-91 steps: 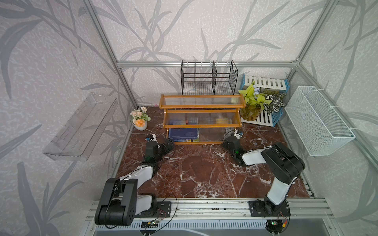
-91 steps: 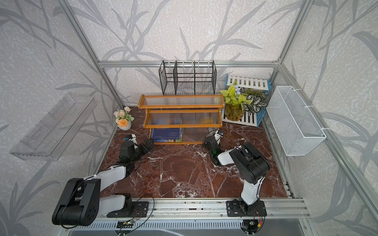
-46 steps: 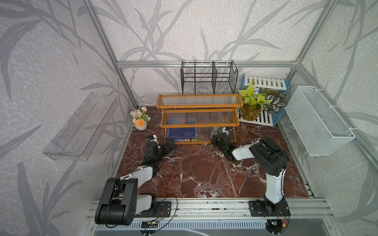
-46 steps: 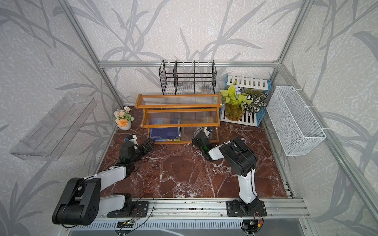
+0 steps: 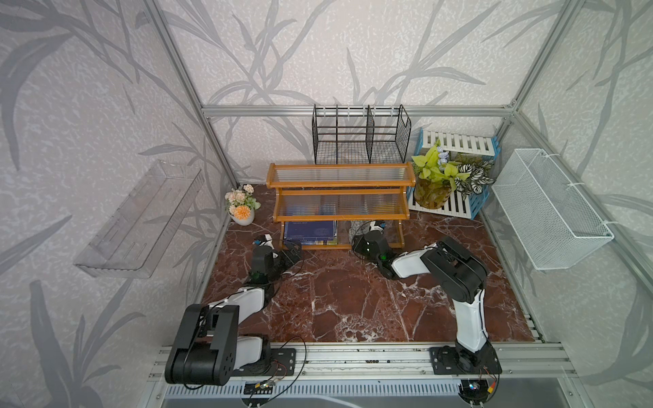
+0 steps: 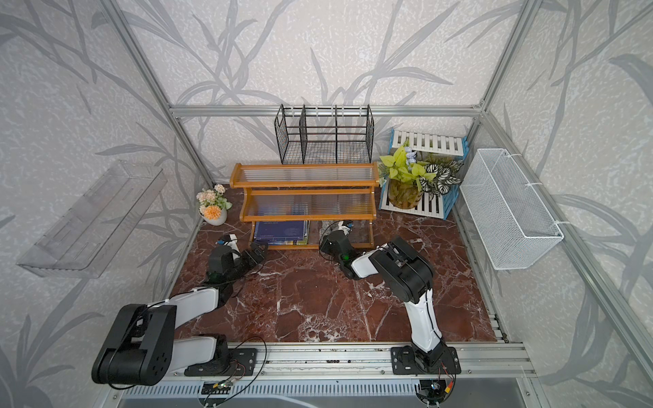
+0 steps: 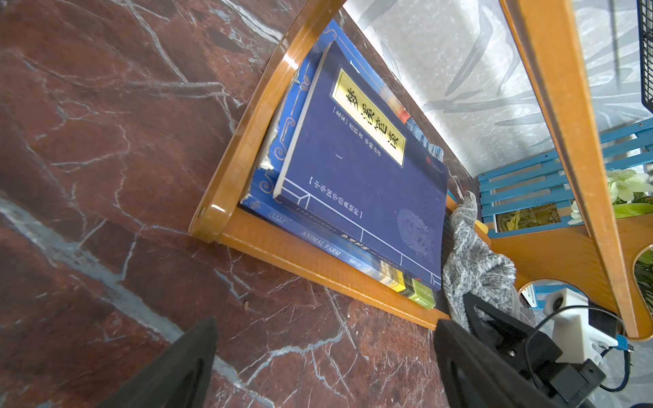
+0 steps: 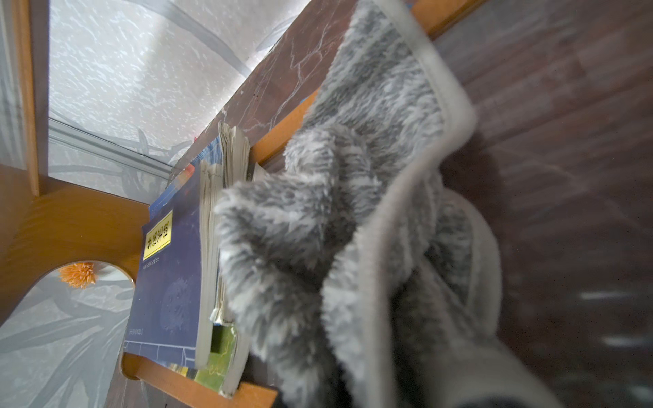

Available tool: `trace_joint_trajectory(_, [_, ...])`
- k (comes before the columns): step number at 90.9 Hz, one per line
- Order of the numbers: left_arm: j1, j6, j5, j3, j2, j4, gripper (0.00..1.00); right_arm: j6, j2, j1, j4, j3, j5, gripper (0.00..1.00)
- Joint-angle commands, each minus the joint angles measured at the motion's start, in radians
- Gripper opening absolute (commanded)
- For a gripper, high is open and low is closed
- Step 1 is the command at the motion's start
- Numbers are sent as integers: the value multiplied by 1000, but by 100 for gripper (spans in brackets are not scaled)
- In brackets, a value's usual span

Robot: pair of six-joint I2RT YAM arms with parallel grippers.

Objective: Wipe the bookshelf clean with a cloth
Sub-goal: Wipe the dust from the shelf.

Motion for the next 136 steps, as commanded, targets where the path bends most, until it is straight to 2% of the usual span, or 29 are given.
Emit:
trace_joint_trajectory(1, [3,6,4,-2,1,19,100,24,-31,-45,-118,-80,49,6])
trace_joint_trajectory(41, [10,46,-15,17,-18,-32,100,35,-256,-210,-282,-247,163,7])
trace_joint_trajectory(79, [11,72,26,32,12,-34,100,-11,-368,-335,-313,-323,165,7])
trace_joint_trajectory(96, [9,74,41,38,24,-25,100,-43,-350,-306,-257,-313,95,6])
trace_joint_trajectory(118, [-9,67,55,43,60,2,100,-58,-212,-140,-145,-239,83,5])
trace_joint_trajectory(136, [-20,61,59,38,84,22,100,-58,-111,-61,-108,-147,45,5])
